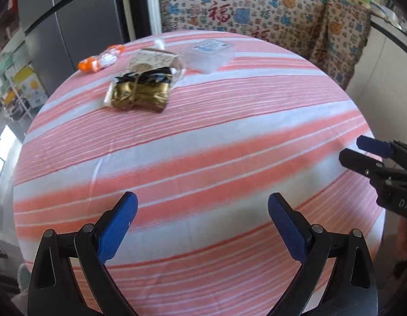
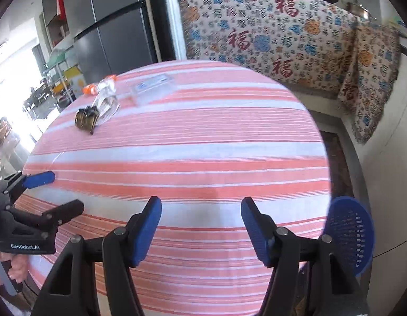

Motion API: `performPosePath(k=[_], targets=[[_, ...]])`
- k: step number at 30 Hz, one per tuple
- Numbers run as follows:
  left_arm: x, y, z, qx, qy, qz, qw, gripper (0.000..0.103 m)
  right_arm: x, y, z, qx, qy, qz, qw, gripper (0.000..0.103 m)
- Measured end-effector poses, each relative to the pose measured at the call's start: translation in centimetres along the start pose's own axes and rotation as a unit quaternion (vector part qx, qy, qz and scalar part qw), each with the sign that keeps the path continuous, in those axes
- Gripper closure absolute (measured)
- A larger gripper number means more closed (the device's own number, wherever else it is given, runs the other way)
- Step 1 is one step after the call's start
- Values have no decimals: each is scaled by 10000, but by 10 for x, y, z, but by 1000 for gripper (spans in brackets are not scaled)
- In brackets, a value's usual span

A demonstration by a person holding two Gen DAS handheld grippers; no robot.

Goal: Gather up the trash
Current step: 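Swing both tools back toward the gold wrapper and plastic box on the table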

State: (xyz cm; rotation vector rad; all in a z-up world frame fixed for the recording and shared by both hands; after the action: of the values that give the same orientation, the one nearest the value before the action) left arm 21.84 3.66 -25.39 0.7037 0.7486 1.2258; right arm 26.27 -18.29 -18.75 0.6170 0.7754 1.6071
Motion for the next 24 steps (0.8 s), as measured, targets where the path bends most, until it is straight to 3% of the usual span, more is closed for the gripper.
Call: performPosePath(k=[4,7,16,20,24], targets=[[34,-2,-4,-84,247,95,9996,3,39,-24,9,252,253,-36,9994,39],[42,1,-6,-87,340,201,9992,1,57,-37,19,160,432,-288,9985,37],[39,0,-3,-102,426,331,9985,0,64,-48,27,87,297,-321,9990,30],[41,-4,17,-109,545,266,9981,1,64,-49,27,89,300,-326,9990,30],[36,-15,57,-275,474,349,9979,1,64,-49,27,89,299,-324,9990,30]])
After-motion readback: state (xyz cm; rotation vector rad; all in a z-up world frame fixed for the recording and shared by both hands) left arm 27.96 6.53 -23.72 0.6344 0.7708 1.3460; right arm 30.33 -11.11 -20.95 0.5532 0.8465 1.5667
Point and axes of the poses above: each gripper's, at about its wrist camera, not at the fingertips, and y roughly against the way its jaws point, x to its left, z to its top, the point moved 6 cm from there along -y, roughly the way its jaws point, and after that the axes turned 11 degrees about -z, right-handed, at the moved point
